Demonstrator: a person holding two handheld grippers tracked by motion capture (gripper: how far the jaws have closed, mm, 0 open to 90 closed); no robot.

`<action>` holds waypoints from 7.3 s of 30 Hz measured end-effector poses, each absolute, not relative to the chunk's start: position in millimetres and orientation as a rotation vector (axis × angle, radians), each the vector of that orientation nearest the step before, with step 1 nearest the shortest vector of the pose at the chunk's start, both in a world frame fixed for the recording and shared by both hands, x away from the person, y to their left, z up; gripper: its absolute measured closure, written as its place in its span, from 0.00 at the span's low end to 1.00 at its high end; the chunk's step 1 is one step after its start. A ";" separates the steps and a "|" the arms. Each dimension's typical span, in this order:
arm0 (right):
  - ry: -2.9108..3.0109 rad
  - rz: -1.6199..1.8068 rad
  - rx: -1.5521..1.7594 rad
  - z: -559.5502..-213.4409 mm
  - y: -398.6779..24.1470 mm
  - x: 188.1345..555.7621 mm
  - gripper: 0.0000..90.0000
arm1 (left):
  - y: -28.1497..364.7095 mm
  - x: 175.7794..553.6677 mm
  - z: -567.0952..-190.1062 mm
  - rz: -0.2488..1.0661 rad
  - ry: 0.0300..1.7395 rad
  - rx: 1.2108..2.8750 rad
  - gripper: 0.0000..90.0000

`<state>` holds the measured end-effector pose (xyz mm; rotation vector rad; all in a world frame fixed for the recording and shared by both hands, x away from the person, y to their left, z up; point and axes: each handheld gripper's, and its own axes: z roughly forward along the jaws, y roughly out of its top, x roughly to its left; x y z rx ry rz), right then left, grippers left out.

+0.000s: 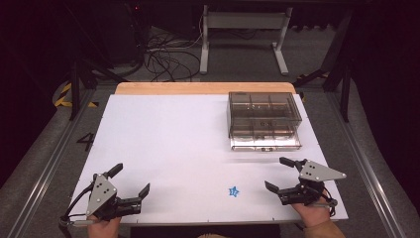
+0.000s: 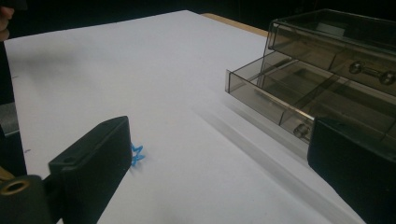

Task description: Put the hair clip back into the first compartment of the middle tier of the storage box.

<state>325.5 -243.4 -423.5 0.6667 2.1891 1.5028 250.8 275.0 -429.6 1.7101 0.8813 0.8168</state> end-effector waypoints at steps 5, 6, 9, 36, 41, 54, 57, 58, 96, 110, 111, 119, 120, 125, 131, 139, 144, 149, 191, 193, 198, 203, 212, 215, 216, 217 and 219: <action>2.213 1.505 0.652 -419.7 -235.4 328.0 0.09 | 274.6 250.6 -429.4 0.822 0.880 1.718 0.01; 2.221 1.504 0.651 -418.9 -233.7 328.7 0.09 | 274.5 250.8 -429.5 0.821 0.878 1.717 0.01; 2.247 1.509 0.652 -417.2 -228.6 331.2 0.10 | 274.7 251.1 -429.6 0.821 0.878 1.720 0.01; 2.375 1.496 0.561 -410.5 -181.2 344.2 0.12 | 273.8 251.8 -430.5 0.815 0.884 1.727 0.01; 2.407 1.476 0.538 -410.9 -171.3 345.5 0.12 | 274.2 251.3 -430.0 0.824 0.880 1.724 0.01; 2.433 1.574 0.607 -405.6 -179.1 350.1 0.14 | 275.5 250.6 -429.5 0.831 0.884 1.716 0.01; 2.428 1.533 0.596 -405.5 -178.6 348.9 0.16 | 275.1 250.3 -429.5 0.828 0.885 1.720 0.01; 2.442 1.480 0.583 -406.8 -176.5 347.5 0.18 | 274.9 250.2 -429.5 0.829 0.886 1.718 0.01; 2.779 0.995 0.523 -438.3 -130.8 349.8 0.62 | 273.9 251.5 -430.5 0.820 0.887 1.726 0.01; 2.833 0.934 0.536 -444.2 -124.8 351.5 0.74 | 273.5 251.7 -430.6 0.815 0.882 1.734 0.02; 2.833 0.929 0.539 -444.6 -124.3 351.6 0.75 | 273.3 251.6 -430.6 0.815 0.881 1.734 0.02; 2.831 0.898 0.551 -446.4 -122.6 351.7 0.89 | 273.2 251.4 -430.5 0.817 0.880 1.732 0.02; 2.832 0.899 0.555 -446.2 -122.6 351.6 0.90 | 273.2 251.3 -430.5 0.818 0.880 1.733 0.02; 2.835 0.901 0.561 -446.1 -122.9 352.0 0.90 | 273.0 251.1 -430.5 0.819 0.879 1.733 0.02; 2.834 0.902 0.563 -446.1 -122.8 352.0 0.90 | 273.0 251.2 -430.5 0.819 0.879 1.734 0.02; 2.836 0.961 0.553 -441.9 -124.9 350.6 0.95 | 273.0 251.1 -430.4 0.823 0.881 1.734 0.02; 2.849 1.008 0.508 -437.9 -124.9 346.8 0.99 | 273.0 251.3 -430.4 0.826 0.880 1.735 0.02; 2.799 1.046 0.469 -432.1 -126.4 342.6 0.99 | 272.9 251.2 -430.4 0.828 0.881 1.735 0.02; 2.528 1.194 0.448 -409.6 -139.8 332.2 0.99 | 272.4 250.6 -430.2 0.833 0.885 1.731 0.02; 2.518 1.194 0.456 -407.4 -140.7 333.6 0.99 | 272.3 250.8 -430.2 0.835 0.883 1.731 0.02; 2.486 1.189 0.474 -402.1 -141.9 338.0 0.99 | 272.3 250.8 -430.2 0.835 0.884 1.732 0.02; 2.462 1.180 0.495 -397.3 -142.3 342.7 0.99 | 272.4 250.8 -430.4 0.832 0.887 1.732 0.02; 2.403 1.185 0.540 -390.3 -143.7 350.9 0.99 | 272.3 251.1 -430.3 0.832 0.885 1.733 0.02; 2.386 1.190 0.556 -388.3 -144.1 354.1 0.99 | 272.3 251.2 -430.4 0.832 0.886 1.733 0.02; 2.382 1.191 0.560 -387.7 -144.1 355.1 0.99 | 272.5 251.3 -430.4 0.833 0.885 1.735 0.02; 2.378 1.190 0.564 -387.1 -144.2 356.2 0.99 | 272.2 251.3 -430.5 0.833 0.886 1.733 0.02; 2.366 1.189 0.574 -385.9 -144.2 358.3 0.99 | 272.3 251.3 -430.5 0.831 0.884 1.734 0.02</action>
